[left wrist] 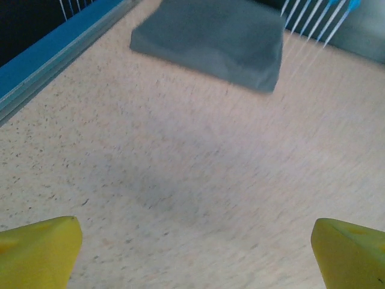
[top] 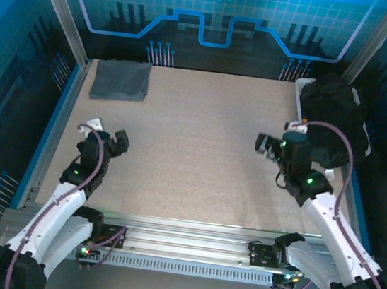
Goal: Fold and stack the t-shirts
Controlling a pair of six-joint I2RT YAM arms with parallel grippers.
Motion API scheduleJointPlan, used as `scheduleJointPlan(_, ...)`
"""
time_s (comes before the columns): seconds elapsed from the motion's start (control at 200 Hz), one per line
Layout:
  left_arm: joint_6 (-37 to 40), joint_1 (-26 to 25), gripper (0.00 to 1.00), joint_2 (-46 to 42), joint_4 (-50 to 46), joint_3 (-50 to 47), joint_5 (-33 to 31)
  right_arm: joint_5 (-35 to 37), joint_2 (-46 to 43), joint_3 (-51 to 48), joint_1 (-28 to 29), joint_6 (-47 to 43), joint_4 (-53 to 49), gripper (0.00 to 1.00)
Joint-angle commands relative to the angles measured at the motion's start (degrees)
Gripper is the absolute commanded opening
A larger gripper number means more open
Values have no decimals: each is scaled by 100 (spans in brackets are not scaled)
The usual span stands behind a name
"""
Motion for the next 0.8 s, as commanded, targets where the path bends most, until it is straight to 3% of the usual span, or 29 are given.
scheduleJointPlan(0.0, 979, 247, 99, 256, 1942, -813, 250, 837, 233, -903, -75, -1672, 1413, 100)
scheduleJointPlan(0.1, 853, 500, 99, 1407, 2666, -733, 615, 488, 714, -1348, -577, -1510, 2000, 100)
scheduleJointPlan(0.205, 1115, 591, 99, 2650, 3179, -124, 998, 392, 1458, -1511, -772, -1660, 2741, 100)
scheduleJointPlan(0.315, 893, 754, 99, 3662, 3842, 363, 1110, -55, 2035, -1512, -973, -1747, 3789, 100)
scheduleJointPlan(0.37, 1064, 803, 99, 3993, 3579, 738, 1165, -291, 2292, -1469, -1087, -1699, 4266, 100)
scheduleJointPlan(0.495, 1240, 879, 99, 4172, 4366, 497, 1268, -577, 2816, -1429, -1223, -1937, 5305, 100)
scheduleJointPlan(0.575, 1364, 806, 99, 4039, 5596, -214, 1366, -886, 3039, -1707, -1342, -1898, 5984, 100)
scheduleJointPlan(0.675, 1442, 807, 99, 4983, 8744, -1362, 1466, -1249, 3177, -2236, -1338, -2062, 7017, 100)
scheduleJointPlan(0.715, 1457, 806, 99, 4711, 8096, -1198, 1554, -1281, 3238, -2415, -1338, -2108, 7398, 100)
scheduleJointPlan(0.795, 1511, 797, 99, 4663, 6891, -586, 1598, -1466, 3245, -2250, -1376, -2118, 7056, 100)
